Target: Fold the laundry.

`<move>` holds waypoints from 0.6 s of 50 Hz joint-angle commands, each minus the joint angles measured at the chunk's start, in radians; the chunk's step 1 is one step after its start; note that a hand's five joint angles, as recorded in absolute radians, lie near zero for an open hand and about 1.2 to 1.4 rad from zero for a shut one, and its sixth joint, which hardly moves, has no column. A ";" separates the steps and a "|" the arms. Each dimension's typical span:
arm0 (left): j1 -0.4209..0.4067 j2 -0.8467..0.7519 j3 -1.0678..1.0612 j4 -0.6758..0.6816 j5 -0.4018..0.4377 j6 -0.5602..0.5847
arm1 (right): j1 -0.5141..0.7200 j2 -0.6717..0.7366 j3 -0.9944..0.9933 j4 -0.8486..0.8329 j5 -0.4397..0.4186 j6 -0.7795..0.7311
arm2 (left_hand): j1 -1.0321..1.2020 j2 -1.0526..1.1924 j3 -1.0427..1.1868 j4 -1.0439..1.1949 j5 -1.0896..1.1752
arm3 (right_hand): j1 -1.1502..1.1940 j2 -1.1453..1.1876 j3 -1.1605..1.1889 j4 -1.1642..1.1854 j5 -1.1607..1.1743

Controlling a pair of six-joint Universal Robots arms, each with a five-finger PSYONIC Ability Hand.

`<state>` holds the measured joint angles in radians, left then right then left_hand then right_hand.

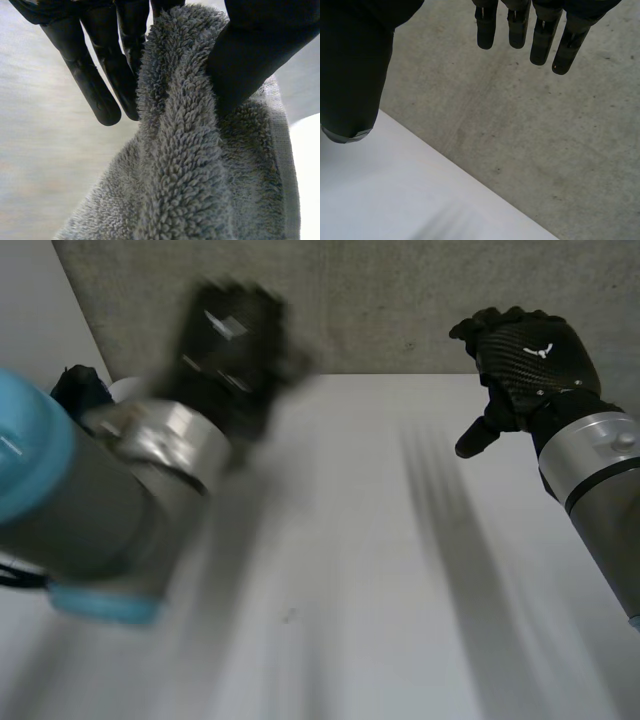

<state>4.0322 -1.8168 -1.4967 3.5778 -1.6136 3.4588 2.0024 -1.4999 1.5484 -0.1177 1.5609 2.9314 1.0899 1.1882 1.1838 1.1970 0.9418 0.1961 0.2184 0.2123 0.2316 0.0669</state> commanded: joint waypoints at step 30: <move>0.205 0.024 -0.152 -0.270 0.040 -0.056 | -0.027 0.095 -0.040 0.291 -0.232 -0.342 | -0.888 -0.986 -0.982 -0.995 -0.915 | -0.022 -0.044 -0.038 -0.057 -0.067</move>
<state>4.2196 -1.7914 -1.6166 3.3798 -1.6113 3.4033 1.9738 -1.4675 1.5223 0.0151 1.3819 2.7677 0.1872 0.2013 0.2084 0.2022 0.0499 0.1961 0.2184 0.2123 0.2316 0.0670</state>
